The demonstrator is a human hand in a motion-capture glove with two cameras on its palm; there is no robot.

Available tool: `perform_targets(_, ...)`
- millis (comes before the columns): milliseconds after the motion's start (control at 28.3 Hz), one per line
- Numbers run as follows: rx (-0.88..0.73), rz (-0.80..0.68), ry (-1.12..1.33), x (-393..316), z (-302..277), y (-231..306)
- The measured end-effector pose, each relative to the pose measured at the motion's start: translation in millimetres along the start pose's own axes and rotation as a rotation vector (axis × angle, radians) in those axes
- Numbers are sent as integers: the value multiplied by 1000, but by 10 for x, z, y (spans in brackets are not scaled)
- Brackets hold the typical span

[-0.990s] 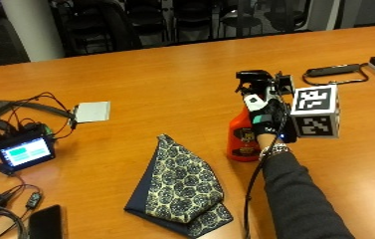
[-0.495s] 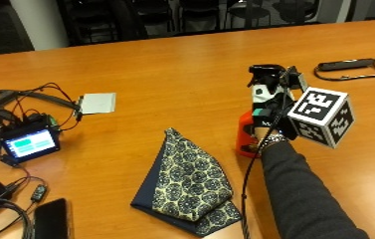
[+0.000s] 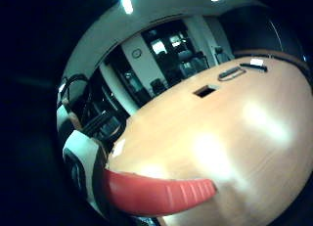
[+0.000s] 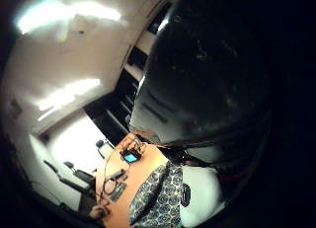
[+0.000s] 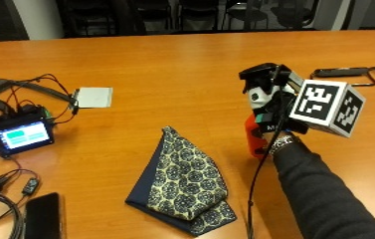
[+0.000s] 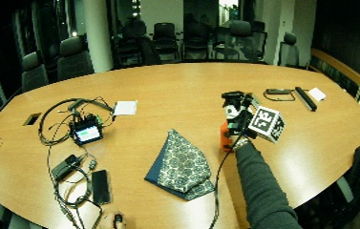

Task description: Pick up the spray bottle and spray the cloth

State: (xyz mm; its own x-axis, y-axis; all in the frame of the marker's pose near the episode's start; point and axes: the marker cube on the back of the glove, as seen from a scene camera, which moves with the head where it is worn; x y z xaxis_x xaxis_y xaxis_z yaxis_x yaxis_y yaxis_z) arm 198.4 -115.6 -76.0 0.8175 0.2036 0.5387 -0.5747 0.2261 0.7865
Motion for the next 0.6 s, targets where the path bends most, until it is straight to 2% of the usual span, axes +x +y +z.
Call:
perform_targets(212, -64, -296, 119, -347, -6, -258)
perform_targets(601, -139, -642, 272, -673, -152, -395)
